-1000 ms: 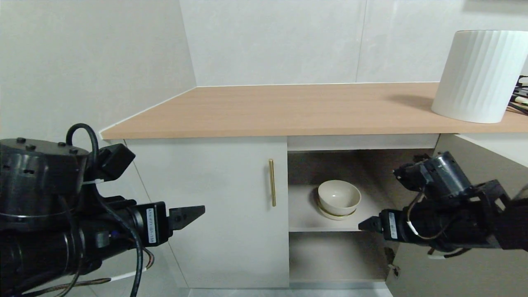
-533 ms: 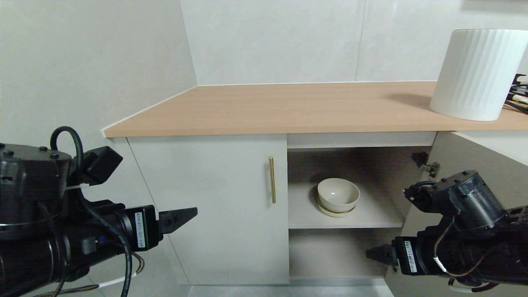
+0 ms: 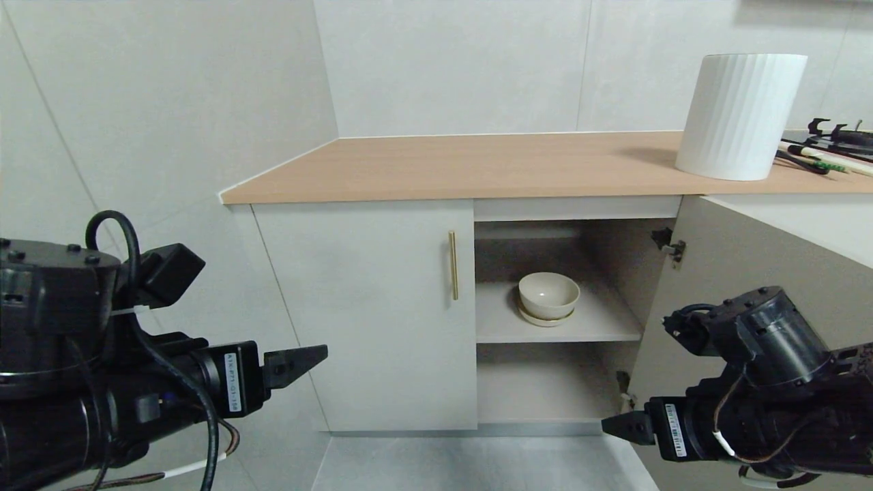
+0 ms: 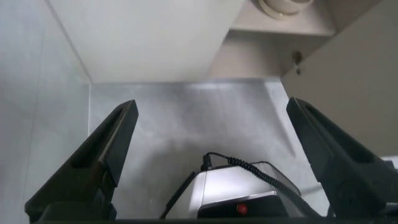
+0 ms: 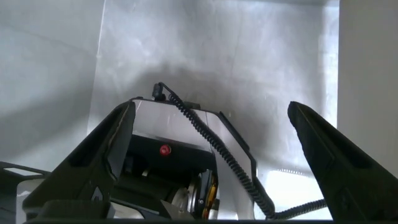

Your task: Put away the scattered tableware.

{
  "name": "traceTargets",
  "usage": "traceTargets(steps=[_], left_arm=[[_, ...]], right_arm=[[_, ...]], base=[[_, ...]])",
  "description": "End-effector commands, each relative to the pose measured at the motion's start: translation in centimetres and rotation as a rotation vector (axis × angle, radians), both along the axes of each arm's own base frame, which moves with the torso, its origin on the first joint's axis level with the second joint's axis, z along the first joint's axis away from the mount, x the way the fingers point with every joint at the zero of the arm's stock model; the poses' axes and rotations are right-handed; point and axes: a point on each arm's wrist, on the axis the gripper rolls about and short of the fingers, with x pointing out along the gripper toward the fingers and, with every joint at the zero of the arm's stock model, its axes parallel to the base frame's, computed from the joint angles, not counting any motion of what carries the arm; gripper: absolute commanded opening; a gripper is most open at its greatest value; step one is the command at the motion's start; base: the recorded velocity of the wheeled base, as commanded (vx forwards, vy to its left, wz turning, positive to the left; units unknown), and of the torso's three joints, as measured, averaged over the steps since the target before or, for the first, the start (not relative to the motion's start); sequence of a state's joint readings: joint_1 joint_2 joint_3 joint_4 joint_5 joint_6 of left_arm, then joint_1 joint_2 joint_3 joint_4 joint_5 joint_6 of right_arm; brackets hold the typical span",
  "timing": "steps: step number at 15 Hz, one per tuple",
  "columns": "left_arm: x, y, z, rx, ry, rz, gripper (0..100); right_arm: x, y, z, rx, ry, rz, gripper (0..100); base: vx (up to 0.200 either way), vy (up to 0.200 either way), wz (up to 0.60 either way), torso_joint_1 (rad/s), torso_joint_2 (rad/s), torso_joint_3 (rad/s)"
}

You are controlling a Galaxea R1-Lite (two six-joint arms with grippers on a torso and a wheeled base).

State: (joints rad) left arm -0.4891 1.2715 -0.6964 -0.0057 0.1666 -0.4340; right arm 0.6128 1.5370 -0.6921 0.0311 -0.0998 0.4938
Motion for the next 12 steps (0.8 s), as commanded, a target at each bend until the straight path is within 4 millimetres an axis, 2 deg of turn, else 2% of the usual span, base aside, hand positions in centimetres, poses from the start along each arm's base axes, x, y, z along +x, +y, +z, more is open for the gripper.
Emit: traceTargets(steps=[1, 5, 7, 12], left_arm=[[0.0, 0.0, -0.1, 0.002, 0.004, 0.000, 100], [0.0, 0.0, -0.1, 0.005, 0.003, 0.002, 100], [-0.1, 0.0, -0.1, 0.006, -0.001, 0.000, 100], [0.0, 0.0, -0.1, 0.006, -0.001, 0.000, 100]], right_arm=[[0.1, 0.1, -0.2, -0.005, 0.008, 0.001, 100], [0.1, 0.1, -0.2, -0.006, 0.007, 0.000, 100], [-0.2, -0.2, 0.3, 0.003, -0.015, -0.004, 100], [-2.3, -1.6, 3.1, 0.031, -0.095, 0.007, 100]], base=[[-0.200, 0.000, 0.00, 0.007, 0.00, 0.002], [-0.200, 0.000, 0.00, 0.005, 0.01, 0.000], [0.000, 0.000, 0.00, 0.000, 0.00, 0.000], [0.000, 0.000, 0.00, 0.000, 0.00, 0.000]])
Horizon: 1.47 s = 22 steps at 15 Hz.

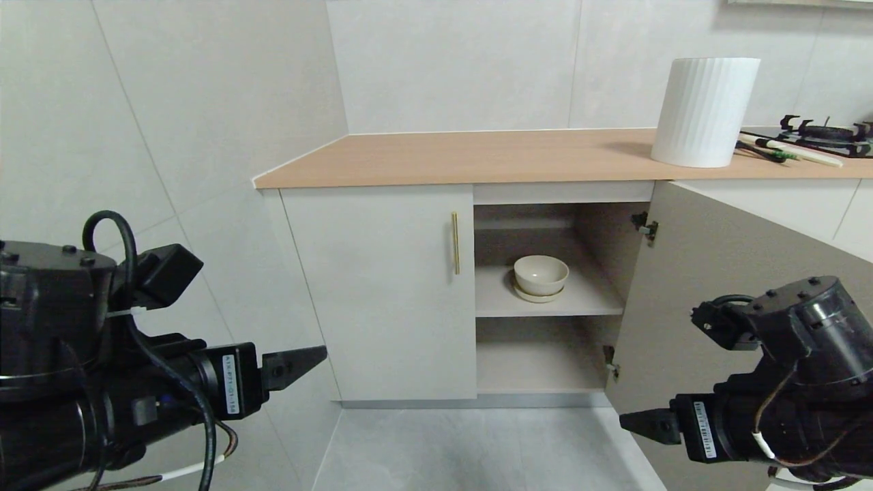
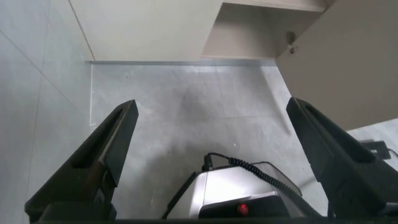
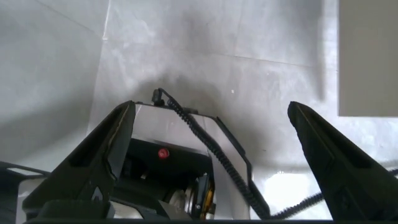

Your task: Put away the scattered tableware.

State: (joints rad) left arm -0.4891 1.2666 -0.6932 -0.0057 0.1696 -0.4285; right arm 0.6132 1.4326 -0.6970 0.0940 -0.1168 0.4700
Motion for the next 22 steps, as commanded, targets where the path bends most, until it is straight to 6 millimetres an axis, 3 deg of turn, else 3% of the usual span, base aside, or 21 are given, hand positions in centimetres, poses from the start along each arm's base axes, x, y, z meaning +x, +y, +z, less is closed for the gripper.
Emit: traceTargets(steps=[1, 4, 14, 18, 20, 22], left_arm=[[0.1, -0.1, -0.1, 0.002, 0.004, 0.001, 100], [0.1, 0.0, 0.0, 0.001, -0.001, 0.004, 100], [0.1, -0.1, -0.2, 0.005, 0.008, 0.002, 100], [0.2, -0.1, -0.3, 0.007, 0.014, 0.001, 100], [0.2, -0.1, -0.4, 0.008, 0.016, 0.001, 100], [0.2, -0.1, -0.4, 0.008, 0.016, 0.001, 100]], right_arm=[[-0.8, -0.6, 1.0, 0.025, -0.036, 0.000, 100], [-1.9, -1.3, 0.0, 0.004, -0.010, 0.003, 100], [-3.5, -2.7, 0.0, -0.148, 0.107, 0.038, 100], [-4.8, -4.0, 2.6, -0.185, 0.041, -0.030, 100], [-5.7, -5.5, 4.8, -0.221, 0.027, -0.113, 100], [-4.6, -6.7, 5.0, -0.267, 0.024, -0.252, 100]], base=[[0.000, 0.000, 0.00, 0.000, 0.00, 0.000], [0.000, -0.133, 0.00, -0.002, 0.00, 0.005], [0.000, -0.200, 0.00, 0.004, 0.00, 0.004], [0.000, -0.100, 0.00, 0.000, 0.00, 0.000], [0.000, 0.000, 0.00, 0.000, 0.00, 0.000], [0.000, 0.000, 0.00, 0.000, 0.00, 0.000]])
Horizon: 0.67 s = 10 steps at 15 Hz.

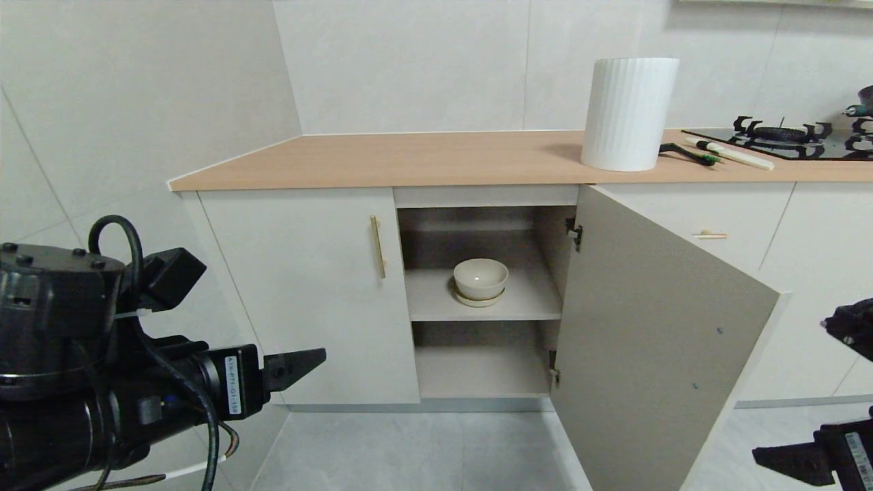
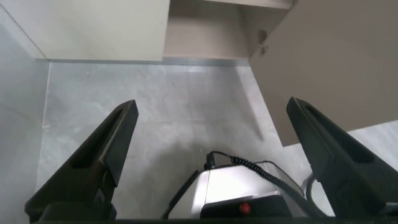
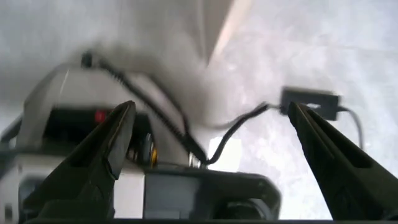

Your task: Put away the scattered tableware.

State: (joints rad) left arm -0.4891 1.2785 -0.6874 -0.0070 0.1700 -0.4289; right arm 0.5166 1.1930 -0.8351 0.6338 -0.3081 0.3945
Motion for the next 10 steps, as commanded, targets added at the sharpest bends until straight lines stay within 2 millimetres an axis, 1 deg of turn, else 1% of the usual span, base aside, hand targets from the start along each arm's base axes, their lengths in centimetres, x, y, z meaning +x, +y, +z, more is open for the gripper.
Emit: traceTargets(steps=[1, 4, 6, 7, 8, 10], left_arm=[[0.0, 0.0, 0.0, 0.001, 0.002, 0.000, 100], [0.0, 0.0, 0.0, 0.001, 0.002, 0.000, 100], [0.0, 0.0, 0.0, 0.001, 0.002, 0.000, 100], [0.0, 0.0, 0.0, 0.001, 0.002, 0.000, 100], [0.0, 0.0, 0.0, 0.001, 0.002, 0.000, 100], [0.1, 0.0, 0.0, 0.000, 0.000, 0.000, 100]], right_arm=[[1.7, -1.6, 0.5, -0.030, -0.014, -0.156, 100], [5.0, -3.7, -0.9, -0.072, 0.028, -0.299, 100], [6.9, -5.1, -1.9, -0.087, 0.049, -0.372, 100], [7.7, -5.5, -2.2, -0.087, 0.050, -0.398, 100], [8.0, -5.7, -2.3, -0.083, 0.045, -0.408, 100], [10.2, -6.3, -3.2, -0.054, 0.001, -0.443, 100]], base=[[0.000, 0.000, 0.00, 0.000, 0.00, 0.000], [0.000, 0.000, 0.00, 0.000, 0.00, 0.000], [0.000, 0.000, 0.00, 0.000, 0.00, 0.000], [0.000, 0.000, 0.00, 0.000, 0.00, 0.000], [0.000, 0.000, 0.00, 0.000, 0.00, 0.000], [0.000, 0.000, 0.00, 0.000, 0.00, 0.000]])
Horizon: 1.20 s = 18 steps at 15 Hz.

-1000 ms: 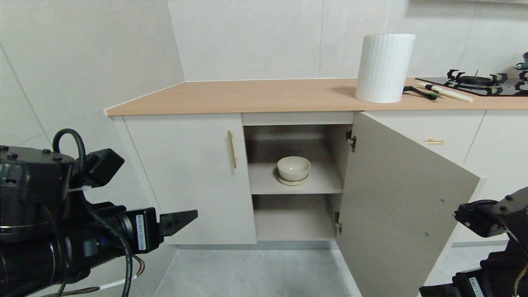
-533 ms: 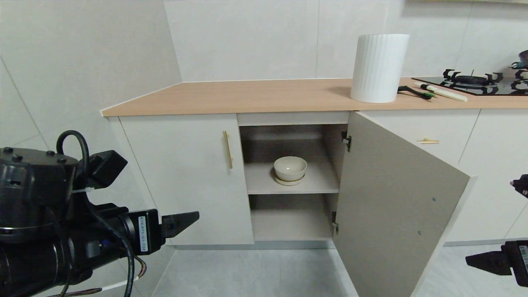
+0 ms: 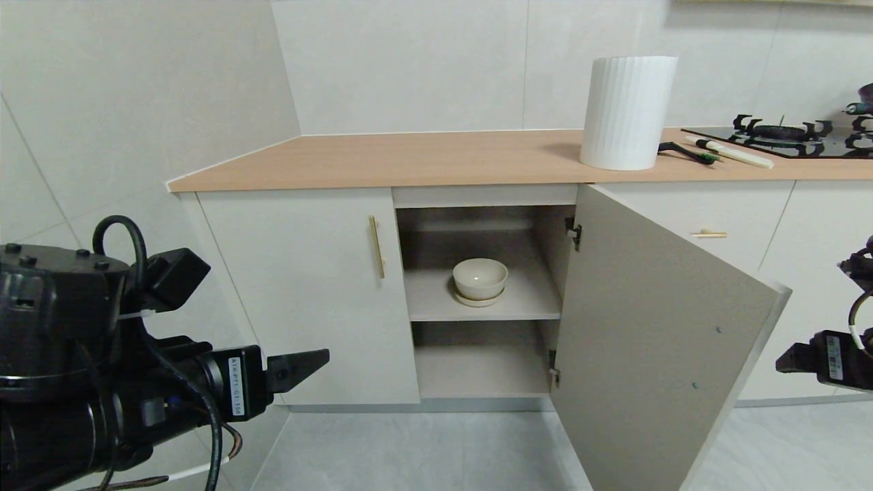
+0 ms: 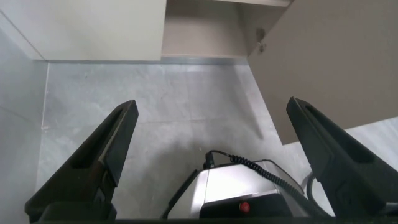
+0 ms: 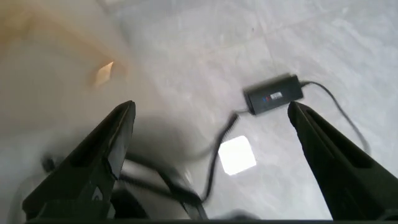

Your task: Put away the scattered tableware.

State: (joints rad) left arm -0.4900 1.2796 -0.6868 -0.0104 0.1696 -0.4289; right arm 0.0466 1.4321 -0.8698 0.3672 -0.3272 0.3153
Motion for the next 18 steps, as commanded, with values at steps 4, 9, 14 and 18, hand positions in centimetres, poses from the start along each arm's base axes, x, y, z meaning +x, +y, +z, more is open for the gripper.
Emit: traceTargets(steps=[4, 9, 14, 18], left_arm=[[0.0, 0.0, 0.0, -0.003, -0.001, 0.001, 100], [-0.1, 0.0, 0.1, -0.005, -0.007, 0.000, 100], [0.1, 0.0, 0.3, -0.007, -0.011, 0.000, 100], [0.0, 0.0, 0.5, -0.014, -0.024, 0.002, 100]], right_arm=[[3.2, -0.5, -2.6, 0.101, 0.035, -0.015, 100], [4.2, 0.6, -3.2, 0.182, -0.004, 0.000, 100], [4.1, 5.2, -4.1, 0.228, 0.037, 0.156, 100], [5.3, 10.4, -4.8, 0.262, -0.020, 0.350, 100]], base=[[0.000, 0.000, 0.00, 0.000, 0.00, 0.000], [0.000, 0.000, 0.00, 0.000, 0.00, 0.000], [0.000, 0.000, 0.00, 0.000, 0.00, 0.000], [0.000, 0.000, 0.00, 0.000, 0.00, 0.000]])
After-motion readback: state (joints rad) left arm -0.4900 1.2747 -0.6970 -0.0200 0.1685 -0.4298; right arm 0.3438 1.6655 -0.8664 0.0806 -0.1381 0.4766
